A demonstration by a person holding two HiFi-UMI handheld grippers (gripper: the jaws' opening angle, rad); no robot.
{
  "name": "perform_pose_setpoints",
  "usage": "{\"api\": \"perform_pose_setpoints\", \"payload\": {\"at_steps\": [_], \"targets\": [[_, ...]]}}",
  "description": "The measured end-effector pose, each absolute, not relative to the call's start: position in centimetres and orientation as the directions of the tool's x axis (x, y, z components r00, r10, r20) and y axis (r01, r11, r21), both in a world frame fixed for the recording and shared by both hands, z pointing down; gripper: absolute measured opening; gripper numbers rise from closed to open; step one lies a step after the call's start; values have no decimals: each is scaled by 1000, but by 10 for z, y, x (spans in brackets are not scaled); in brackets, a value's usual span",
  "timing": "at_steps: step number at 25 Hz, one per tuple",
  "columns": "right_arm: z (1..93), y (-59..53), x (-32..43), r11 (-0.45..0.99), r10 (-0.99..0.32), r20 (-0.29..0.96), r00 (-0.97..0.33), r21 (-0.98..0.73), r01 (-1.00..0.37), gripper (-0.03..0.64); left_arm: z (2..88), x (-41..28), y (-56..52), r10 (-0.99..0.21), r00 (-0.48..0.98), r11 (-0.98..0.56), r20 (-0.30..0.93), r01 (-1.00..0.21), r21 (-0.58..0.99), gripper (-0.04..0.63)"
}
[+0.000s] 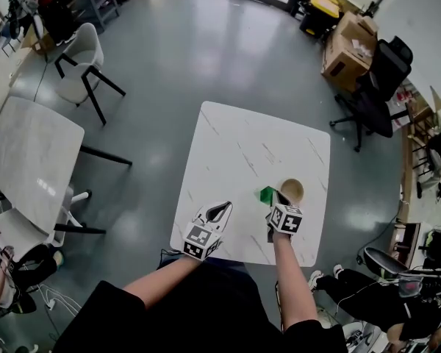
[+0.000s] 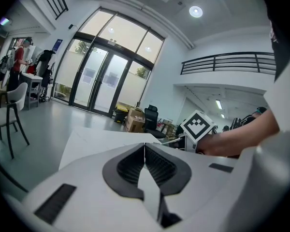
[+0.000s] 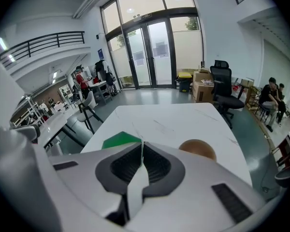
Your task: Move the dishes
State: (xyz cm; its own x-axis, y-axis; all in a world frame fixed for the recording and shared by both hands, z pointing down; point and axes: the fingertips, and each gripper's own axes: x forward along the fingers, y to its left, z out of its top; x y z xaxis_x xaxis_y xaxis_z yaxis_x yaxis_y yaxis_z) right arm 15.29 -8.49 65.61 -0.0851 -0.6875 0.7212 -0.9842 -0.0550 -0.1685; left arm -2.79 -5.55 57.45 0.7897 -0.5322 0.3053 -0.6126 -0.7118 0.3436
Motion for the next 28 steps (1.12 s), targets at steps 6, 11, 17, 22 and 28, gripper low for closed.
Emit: {"api": "perform_pose_setpoints", "payload": {"at_steps": [6, 11, 17, 22, 28], "targets": [[668, -94, 93, -40, -668, 736, -110, -184, -982, 25, 587, -80, -51, -544, 777, -693, 316, -628, 354, 17], [689, -101, 48, -29, -638, 759, -128, -190, -981, 25, 592, -113, -57, -554, 770, -684, 318, -638, 353, 17], [706, -107, 19, -37, -617, 778, -114, -173, -984, 25, 599, -146, -64, -563, 760, -669, 324, -649, 362, 17], [721, -107, 6, -60, -586, 805, -99, -164, -985, 25, 605, -162, -71, -564, 758, -661, 328, -653, 370, 17], [733, -107, -3, -94, -565, 821, -82, -162, -982, 25, 607, -173, -79, -552, 768, -663, 325, -640, 388, 17]]}}
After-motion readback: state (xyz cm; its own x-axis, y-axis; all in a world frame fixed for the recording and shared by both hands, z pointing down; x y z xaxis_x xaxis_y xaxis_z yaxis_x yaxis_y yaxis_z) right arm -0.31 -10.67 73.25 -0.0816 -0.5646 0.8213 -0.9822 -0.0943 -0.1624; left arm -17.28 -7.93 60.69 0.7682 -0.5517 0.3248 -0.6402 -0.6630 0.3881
